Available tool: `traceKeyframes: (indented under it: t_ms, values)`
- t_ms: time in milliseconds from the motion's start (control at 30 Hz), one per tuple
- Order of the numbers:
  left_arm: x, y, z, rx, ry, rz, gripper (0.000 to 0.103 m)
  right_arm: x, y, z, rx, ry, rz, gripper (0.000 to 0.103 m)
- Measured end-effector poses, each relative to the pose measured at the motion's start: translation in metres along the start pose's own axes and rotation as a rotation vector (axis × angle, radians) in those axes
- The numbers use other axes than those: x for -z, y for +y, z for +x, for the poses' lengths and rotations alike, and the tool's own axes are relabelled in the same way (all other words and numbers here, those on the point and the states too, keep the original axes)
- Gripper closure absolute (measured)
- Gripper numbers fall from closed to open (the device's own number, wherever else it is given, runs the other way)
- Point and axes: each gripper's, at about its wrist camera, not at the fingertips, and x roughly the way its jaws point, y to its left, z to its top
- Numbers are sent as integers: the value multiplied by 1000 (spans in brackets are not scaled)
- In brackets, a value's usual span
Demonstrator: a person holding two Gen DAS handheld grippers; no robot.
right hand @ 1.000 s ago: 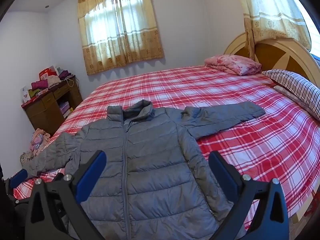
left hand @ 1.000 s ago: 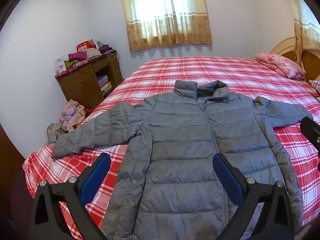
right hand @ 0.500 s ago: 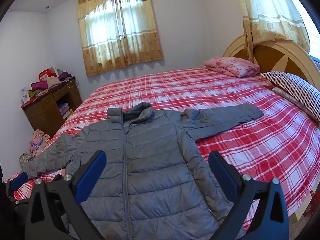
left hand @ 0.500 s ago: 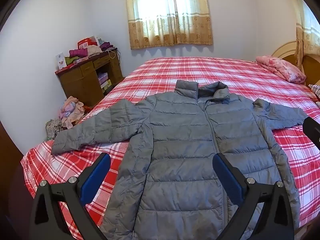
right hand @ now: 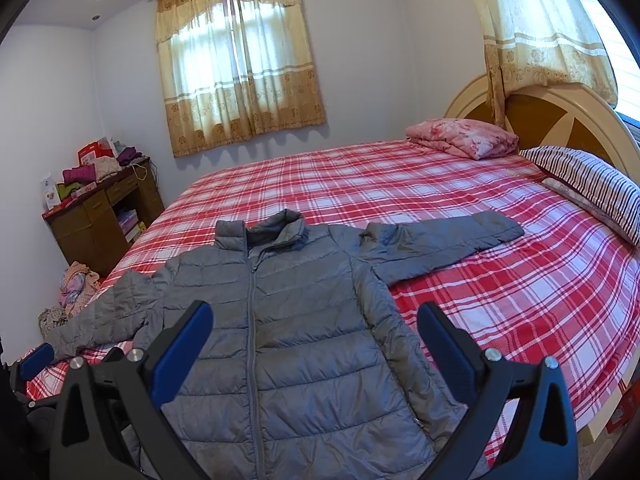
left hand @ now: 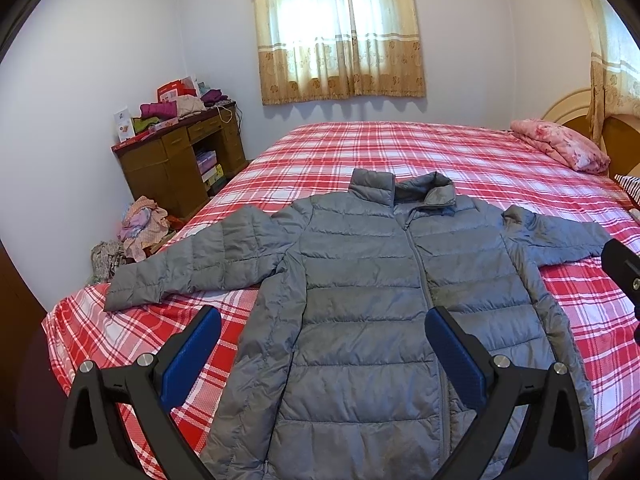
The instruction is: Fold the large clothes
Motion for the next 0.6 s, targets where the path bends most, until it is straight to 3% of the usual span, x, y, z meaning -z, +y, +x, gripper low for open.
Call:
traceKeyframes:
  t_ms: [600]
  values:
    - [-2,5,-27,18,-58,-32,1,0,2,-16,9,-38,-8,0]
